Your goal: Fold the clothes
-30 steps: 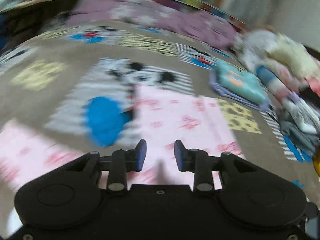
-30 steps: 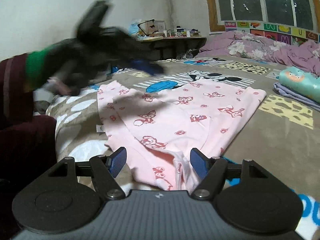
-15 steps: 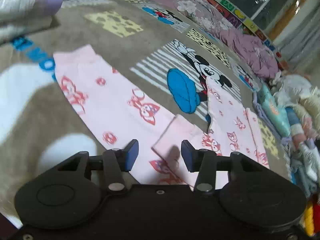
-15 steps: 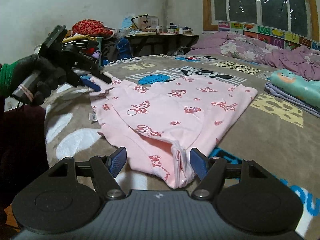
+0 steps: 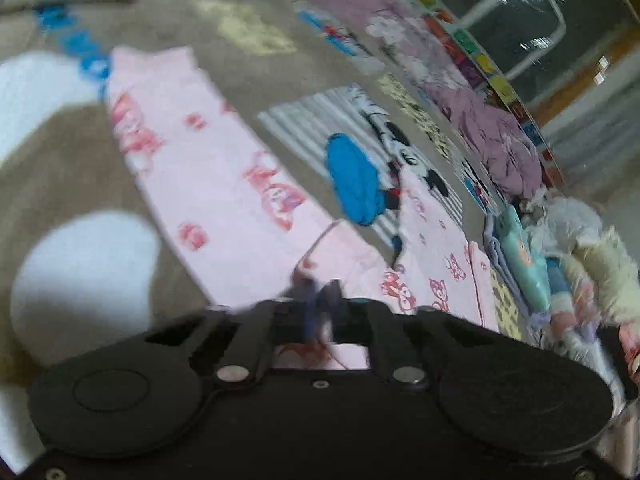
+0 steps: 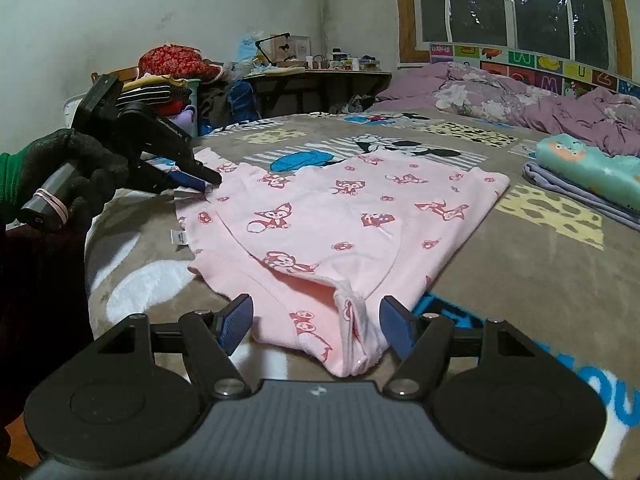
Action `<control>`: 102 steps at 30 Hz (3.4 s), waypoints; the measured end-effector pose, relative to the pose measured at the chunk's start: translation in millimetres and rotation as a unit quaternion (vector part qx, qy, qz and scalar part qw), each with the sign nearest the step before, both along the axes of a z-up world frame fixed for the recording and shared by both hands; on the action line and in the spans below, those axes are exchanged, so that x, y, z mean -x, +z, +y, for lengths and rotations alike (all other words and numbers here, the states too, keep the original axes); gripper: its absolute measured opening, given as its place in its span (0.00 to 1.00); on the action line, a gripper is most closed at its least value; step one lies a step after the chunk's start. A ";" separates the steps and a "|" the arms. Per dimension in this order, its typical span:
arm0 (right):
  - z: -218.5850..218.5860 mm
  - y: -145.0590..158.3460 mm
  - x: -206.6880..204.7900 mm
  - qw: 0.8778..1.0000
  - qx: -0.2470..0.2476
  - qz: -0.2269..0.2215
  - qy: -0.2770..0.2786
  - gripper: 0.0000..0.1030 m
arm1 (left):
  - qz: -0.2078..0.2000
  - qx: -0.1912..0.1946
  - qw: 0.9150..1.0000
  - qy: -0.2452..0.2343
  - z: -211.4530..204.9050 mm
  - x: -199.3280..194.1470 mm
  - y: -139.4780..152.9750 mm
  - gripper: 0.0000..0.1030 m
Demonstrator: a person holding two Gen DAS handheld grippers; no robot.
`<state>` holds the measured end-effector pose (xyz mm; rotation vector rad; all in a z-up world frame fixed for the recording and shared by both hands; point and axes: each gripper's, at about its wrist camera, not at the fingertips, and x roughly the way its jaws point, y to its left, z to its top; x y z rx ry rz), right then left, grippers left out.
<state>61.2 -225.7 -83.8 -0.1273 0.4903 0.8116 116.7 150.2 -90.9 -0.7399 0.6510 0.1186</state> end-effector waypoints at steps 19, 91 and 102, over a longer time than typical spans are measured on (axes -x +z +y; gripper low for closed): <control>13.3 1.4 16.5 0.997 0.044 -0.027 0.056 0.65 | -0.037 -0.077 0.996 -0.010 -3.4 1.9 16.8 0.00; -22.4 5.3 -6.2 0.996 -0.054 0.060 0.047 0.69 | -0.053 -0.162 0.962 -0.213 -199.6 -219.6 37.9 0.20; -26.0 10.8 9.6 0.997 -0.031 0.050 0.059 0.71 | -0.023 -0.196 0.956 -0.215 -173.7 -184.1 20.6 0.20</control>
